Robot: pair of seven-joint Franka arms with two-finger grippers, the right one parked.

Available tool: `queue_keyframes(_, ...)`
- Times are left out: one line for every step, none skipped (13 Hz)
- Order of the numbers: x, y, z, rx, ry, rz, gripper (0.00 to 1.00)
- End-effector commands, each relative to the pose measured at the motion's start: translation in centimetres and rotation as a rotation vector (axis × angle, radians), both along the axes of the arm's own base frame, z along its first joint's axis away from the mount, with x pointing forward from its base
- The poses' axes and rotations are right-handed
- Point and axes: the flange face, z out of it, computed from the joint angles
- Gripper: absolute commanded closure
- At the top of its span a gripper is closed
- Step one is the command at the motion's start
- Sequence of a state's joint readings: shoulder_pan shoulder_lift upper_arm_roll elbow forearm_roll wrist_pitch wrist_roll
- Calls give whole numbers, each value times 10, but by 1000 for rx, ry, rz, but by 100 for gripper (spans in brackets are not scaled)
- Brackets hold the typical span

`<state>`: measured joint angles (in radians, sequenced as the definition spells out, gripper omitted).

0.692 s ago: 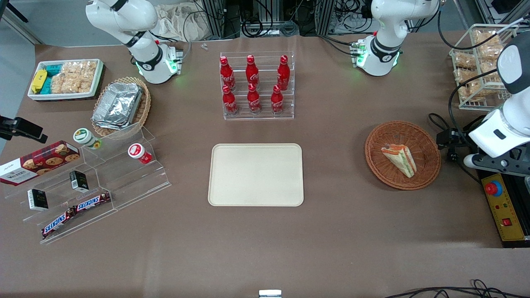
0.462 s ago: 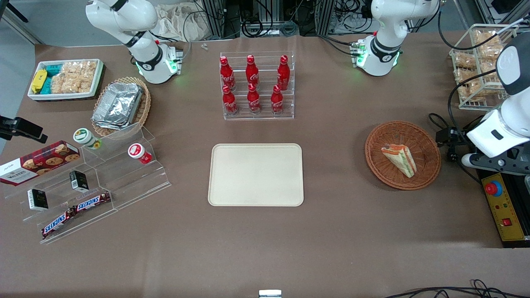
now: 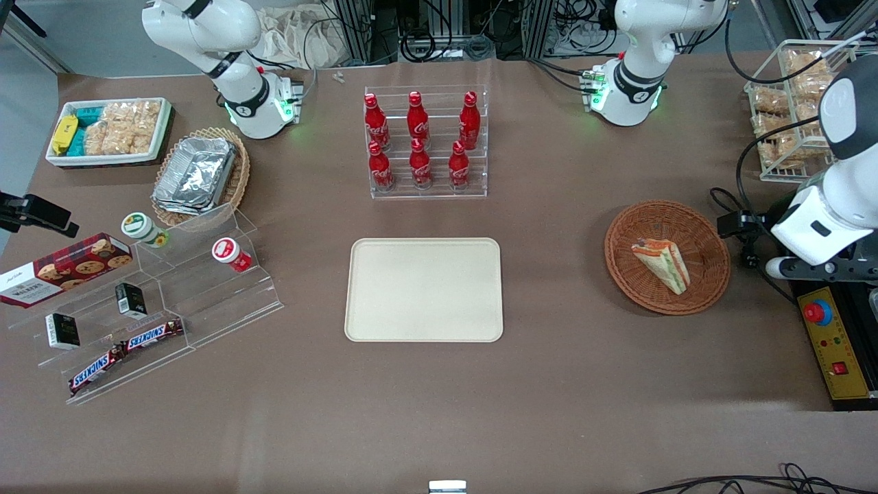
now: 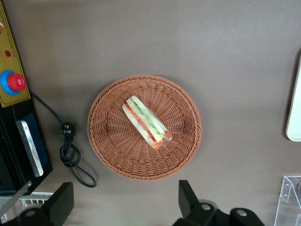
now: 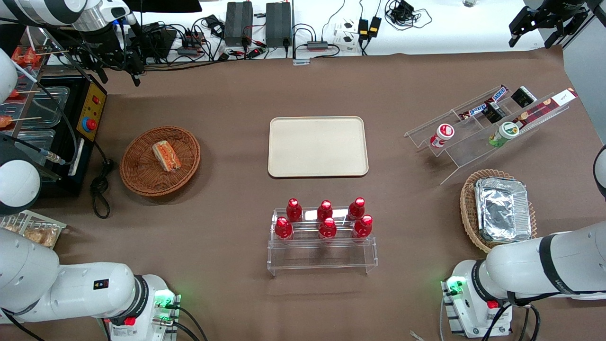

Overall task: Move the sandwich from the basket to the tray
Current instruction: 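Move the left gripper down toward the wrapped sandwich in the wicker basket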

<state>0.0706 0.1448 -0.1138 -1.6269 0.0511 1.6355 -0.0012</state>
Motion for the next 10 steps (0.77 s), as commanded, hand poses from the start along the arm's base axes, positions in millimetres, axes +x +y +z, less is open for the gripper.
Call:
queue_keyframes(-20, 3, -23, 16, -55, 43, 0)
queue_keyframes(-28, 5, -38, 24, -50, 97, 0)
queue_keyframes(-30, 6, -53, 40, -34, 205, 0)
queue_keyframes(-27, 6, -68, 55, -38, 269, 0)
queue_keyframes(-28, 6, -82, 52, -65, 299, 0)
queue_keyframes(-32, 6, -98, 51, -82, 336, 0)
queue_keyframes(-36, 10, -114, 55, -94, 436, 0)
queue_keyframes(-40, 20, -132, 57, -122, 557, 0)
queue_keyframes(-48, 21, -148, 53, -144, 599, 0)
queue_keyframes(-55, 24, -162, 50, -153, 626, 0)
